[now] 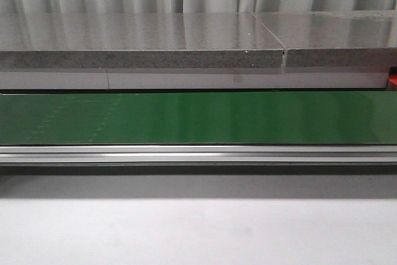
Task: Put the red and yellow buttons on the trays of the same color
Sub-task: 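Grasp a red push-button with the left gripper and lift it, then lower the red button onto the green belt and open the left gripper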
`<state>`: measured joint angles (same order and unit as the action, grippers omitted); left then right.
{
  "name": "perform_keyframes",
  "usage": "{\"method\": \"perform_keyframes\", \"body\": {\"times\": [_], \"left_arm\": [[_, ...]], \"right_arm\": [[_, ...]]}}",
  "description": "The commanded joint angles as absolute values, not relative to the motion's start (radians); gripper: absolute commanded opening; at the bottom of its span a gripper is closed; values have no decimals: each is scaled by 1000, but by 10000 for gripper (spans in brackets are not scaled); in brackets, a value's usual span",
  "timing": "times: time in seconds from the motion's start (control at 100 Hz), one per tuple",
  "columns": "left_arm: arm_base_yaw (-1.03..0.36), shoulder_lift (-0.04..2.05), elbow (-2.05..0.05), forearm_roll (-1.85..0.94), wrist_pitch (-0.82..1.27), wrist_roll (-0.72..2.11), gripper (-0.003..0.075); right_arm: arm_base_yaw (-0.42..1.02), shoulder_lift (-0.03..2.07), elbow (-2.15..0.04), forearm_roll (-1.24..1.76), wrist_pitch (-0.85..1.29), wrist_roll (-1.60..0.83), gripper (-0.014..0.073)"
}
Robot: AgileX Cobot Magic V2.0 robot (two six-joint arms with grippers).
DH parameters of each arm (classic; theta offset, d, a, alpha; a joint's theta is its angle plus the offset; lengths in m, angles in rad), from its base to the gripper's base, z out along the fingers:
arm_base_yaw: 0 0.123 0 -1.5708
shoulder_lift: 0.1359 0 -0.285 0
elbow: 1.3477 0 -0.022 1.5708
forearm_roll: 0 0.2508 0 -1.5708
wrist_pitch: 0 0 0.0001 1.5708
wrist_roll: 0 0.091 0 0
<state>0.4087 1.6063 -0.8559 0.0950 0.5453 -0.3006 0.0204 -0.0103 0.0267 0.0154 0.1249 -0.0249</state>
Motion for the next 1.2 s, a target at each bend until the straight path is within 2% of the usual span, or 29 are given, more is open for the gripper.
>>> {"method": "perform_keyframes", "body": {"times": [0.0, 0.01, 0.34, 0.58, 0.95, 1.19], "left_arm": [[410, 1568, -885, 91, 532, -296, -4], [407, 1566, -885, 91, 535, -294, -20], [336, 1371, -889, 91, 573, -273, -19], [269, 1230, -996, 91, 614, -239, -19], [77, 1366, -1195, 91, 733, -177, -19], [26, 1494, -1225, 91, 757, -165, -19]], "right_arm": [[16, -29, 12, 10, 44, -30, -67], [16, -29, 12, 10, 44, -30, -67], [16, -29, 12, 10, 44, -30, -67], [16, -29, 12, 10, 44, -30, -67], [16, -29, 12, 10, 44, -30, -67], [16, -29, 12, 10, 44, -30, -67]]}}
